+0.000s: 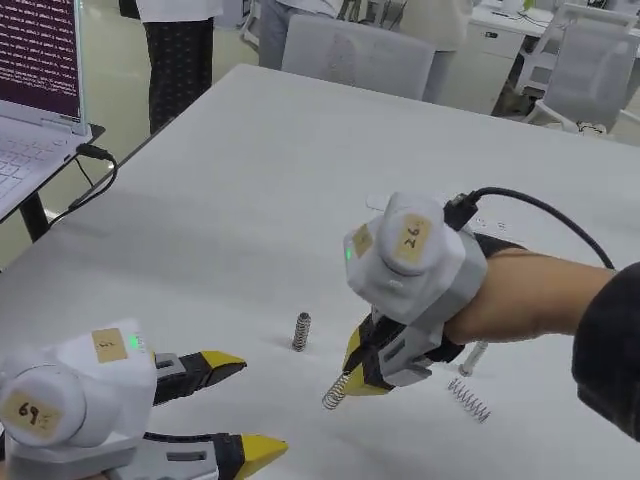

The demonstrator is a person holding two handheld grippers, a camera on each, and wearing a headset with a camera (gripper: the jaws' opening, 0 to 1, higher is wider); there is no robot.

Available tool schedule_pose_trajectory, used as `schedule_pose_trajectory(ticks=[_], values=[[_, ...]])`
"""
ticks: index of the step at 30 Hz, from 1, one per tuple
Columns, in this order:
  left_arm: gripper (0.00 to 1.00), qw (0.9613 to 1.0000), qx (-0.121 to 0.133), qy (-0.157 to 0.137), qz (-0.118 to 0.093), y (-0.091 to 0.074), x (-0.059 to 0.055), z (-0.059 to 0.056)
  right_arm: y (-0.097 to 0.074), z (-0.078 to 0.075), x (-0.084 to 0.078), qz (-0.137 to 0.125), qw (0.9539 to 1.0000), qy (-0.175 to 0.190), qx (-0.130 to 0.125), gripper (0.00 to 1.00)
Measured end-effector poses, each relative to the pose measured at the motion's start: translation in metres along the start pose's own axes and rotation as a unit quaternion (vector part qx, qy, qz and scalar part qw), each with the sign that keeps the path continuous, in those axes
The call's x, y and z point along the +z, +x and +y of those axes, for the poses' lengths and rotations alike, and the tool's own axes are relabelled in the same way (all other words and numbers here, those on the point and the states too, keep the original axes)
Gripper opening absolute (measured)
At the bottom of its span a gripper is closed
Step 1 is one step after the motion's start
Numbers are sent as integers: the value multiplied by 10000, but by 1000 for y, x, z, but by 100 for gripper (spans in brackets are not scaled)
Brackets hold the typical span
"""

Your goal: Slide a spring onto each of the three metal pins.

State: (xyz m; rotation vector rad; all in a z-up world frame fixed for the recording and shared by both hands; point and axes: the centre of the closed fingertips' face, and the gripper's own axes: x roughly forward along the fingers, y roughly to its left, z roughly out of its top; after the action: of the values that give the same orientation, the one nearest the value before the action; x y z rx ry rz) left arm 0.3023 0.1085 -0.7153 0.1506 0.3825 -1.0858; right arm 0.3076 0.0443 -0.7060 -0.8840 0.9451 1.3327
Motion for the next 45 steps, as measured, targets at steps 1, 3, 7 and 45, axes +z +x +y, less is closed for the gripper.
schedule_pose_trajectory(ticks=[1, 3, 7, 45], values=[[48, 10000, -5, -1, -4, 0, 0, 0, -3, 0, -1, -2, 10000, 25, -10, 7], [48, 10000, -11, 10, -2, 1, 0, 0, -8, 1, -4, 17, 10000, 43, -37, 7], [48, 10000, -56, 51, 20, 3, 1, -2, -17, 2, -13, 116, 9998, 108, -78, 7], [50, 9999, -97, 41, 0, 9, 5, -2, -57, -63, -45, 464, 9956, 552, -602, 7]])
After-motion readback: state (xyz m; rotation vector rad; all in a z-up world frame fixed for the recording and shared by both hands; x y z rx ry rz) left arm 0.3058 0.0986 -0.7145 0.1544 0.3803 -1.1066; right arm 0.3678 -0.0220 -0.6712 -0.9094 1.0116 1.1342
